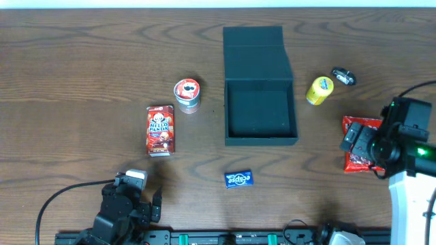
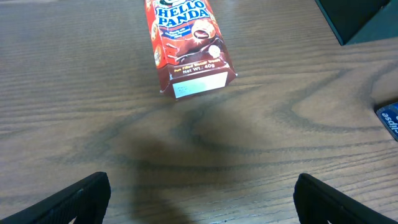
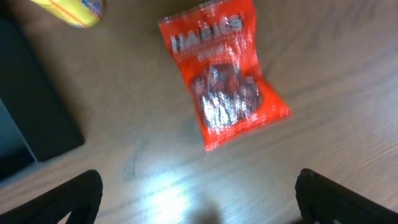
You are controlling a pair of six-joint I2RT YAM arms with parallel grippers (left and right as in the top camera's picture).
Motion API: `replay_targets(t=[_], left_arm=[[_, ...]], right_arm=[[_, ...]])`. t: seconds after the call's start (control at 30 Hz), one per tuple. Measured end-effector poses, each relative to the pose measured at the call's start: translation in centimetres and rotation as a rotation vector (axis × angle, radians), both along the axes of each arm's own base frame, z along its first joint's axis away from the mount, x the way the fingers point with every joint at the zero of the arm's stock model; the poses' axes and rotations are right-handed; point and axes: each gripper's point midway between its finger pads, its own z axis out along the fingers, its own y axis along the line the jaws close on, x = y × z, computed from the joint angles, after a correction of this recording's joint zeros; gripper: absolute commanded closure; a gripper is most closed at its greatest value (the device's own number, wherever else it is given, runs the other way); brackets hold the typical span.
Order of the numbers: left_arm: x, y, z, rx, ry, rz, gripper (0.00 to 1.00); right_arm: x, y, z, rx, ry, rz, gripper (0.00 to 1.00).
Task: Pack container
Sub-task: 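Move the right gripper down onto the red Hacks candy bag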
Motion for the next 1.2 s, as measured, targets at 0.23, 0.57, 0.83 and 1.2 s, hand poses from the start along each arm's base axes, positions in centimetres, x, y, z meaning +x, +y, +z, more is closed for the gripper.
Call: replay_targets(t=[0.23, 0.57, 0.83, 1.2], left_arm=[[0.0, 0.0, 0.0, 0.000, 0.000, 0.000, 0.05], [0.0, 0.0, 0.0, 0.000, 0.000, 0.000, 0.05], [0.0, 0.0, 0.0, 0.000, 0.000, 0.001, 0.05], [0.0, 0.0, 0.0, 0.000, 0.000, 0.000, 0.05]], right_arm=[[1.1, -1.5, -2.9, 0.032, 0.104, 0.097, 0.01], [2.6, -1.7, -8.0, 0.138, 0.234, 0.216, 0.01], [2.8, -3.7, -10.4, 0.124, 0.288, 0.220, 0.01], [2.5, -6.6, -12.0, 0.127, 0.295, 0.144, 0.01]])
